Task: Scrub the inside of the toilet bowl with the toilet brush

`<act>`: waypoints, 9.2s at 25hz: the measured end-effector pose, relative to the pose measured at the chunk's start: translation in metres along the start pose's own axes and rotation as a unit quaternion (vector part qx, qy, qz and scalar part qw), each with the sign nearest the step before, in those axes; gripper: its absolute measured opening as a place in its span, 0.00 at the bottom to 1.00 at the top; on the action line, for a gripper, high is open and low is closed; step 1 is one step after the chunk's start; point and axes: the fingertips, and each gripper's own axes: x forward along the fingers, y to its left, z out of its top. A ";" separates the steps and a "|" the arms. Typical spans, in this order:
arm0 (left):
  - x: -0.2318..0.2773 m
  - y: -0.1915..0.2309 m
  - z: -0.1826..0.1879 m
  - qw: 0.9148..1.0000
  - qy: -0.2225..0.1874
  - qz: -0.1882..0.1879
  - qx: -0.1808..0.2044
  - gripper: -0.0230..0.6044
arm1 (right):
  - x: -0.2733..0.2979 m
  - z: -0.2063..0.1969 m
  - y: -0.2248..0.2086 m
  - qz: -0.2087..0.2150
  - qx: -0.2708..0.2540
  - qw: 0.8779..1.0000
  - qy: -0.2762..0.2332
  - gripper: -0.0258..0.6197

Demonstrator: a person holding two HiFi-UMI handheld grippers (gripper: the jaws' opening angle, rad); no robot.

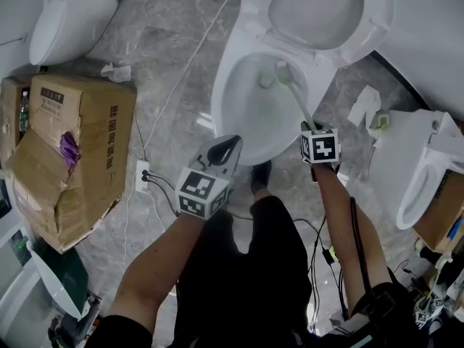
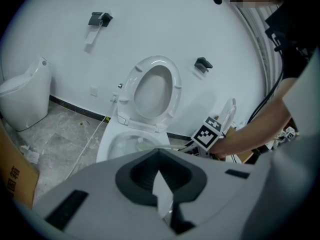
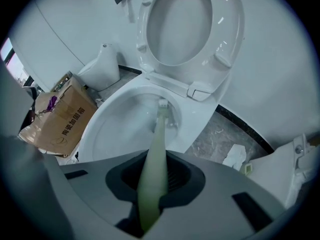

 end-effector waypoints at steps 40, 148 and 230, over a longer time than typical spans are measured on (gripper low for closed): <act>-0.044 -0.014 -0.044 1.000 0.005 -0.007 0.016 0.05 | -0.045 -0.098 0.021 -0.019 0.005 0.999 0.025 0.13; 0.020 0.036 -0.019 1.000 0.012 -0.018 -0.007 0.05 | 0.044 -0.030 0.027 -0.020 0.013 0.996 0.089 0.13; -0.095 -0.017 0.015 0.998 -0.021 -0.016 0.054 0.05 | -0.049 -0.006 0.069 0.017 0.047 0.998 0.034 0.13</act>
